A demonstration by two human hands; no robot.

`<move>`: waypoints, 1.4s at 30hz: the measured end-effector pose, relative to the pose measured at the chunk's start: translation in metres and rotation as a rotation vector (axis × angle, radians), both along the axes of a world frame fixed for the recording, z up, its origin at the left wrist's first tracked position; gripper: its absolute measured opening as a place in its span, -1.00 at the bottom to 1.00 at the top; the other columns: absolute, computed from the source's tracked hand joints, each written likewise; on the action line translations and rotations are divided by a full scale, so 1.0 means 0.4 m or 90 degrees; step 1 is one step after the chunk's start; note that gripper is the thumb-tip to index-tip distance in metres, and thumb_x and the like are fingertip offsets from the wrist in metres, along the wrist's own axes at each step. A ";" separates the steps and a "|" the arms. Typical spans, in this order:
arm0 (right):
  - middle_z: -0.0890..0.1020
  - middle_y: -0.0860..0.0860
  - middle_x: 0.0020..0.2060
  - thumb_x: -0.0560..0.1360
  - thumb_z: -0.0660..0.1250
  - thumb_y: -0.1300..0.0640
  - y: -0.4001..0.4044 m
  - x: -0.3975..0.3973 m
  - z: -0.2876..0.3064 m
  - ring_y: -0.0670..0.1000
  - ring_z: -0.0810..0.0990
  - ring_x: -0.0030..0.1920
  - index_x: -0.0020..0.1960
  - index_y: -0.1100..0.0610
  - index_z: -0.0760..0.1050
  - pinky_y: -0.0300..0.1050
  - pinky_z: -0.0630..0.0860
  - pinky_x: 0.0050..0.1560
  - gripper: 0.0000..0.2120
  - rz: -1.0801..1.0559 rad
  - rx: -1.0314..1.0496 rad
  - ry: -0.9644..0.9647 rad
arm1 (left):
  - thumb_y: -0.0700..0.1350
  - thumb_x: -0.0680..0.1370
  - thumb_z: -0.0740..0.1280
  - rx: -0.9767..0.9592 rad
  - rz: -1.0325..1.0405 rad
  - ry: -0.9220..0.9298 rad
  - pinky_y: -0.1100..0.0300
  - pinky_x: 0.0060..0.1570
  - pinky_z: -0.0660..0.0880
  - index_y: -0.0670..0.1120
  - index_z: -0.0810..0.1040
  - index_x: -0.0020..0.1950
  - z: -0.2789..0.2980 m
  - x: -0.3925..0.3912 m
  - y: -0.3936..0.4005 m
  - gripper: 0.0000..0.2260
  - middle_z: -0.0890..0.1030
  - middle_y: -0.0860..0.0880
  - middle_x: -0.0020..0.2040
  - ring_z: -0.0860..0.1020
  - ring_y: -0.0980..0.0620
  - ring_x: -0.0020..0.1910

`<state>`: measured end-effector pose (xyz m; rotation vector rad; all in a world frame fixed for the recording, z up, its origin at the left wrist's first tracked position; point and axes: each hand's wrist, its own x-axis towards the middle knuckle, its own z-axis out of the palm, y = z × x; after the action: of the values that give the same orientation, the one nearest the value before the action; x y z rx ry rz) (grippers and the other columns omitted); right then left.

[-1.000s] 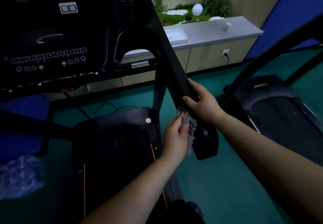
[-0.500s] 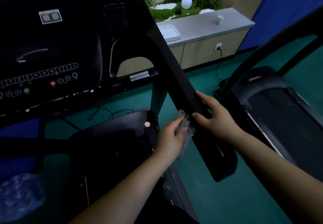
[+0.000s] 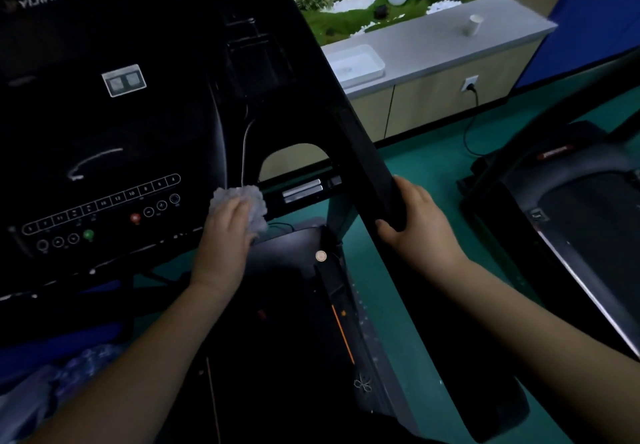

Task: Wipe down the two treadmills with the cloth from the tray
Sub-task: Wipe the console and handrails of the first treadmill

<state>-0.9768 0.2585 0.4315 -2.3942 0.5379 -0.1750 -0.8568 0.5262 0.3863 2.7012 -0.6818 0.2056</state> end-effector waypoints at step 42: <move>0.47 -0.06 0.23 0.41 0.40 -0.03 0.008 0.012 -0.004 -0.03 0.47 0.21 0.41 -0.04 0.26 -0.24 0.34 0.17 -0.38 -0.064 -0.031 0.020 | 0.00 0.48 0.40 0.205 -0.201 0.035 -0.02 0.02 0.48 -0.27 0.24 0.42 -0.010 0.122 -0.369 -0.35 0.45 -0.25 0.23 0.53 -0.21 0.10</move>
<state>-0.9719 0.2616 0.4298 -2.4217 0.6759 -0.1955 -0.8079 0.3785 0.3822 2.8286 -1.1984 -0.0637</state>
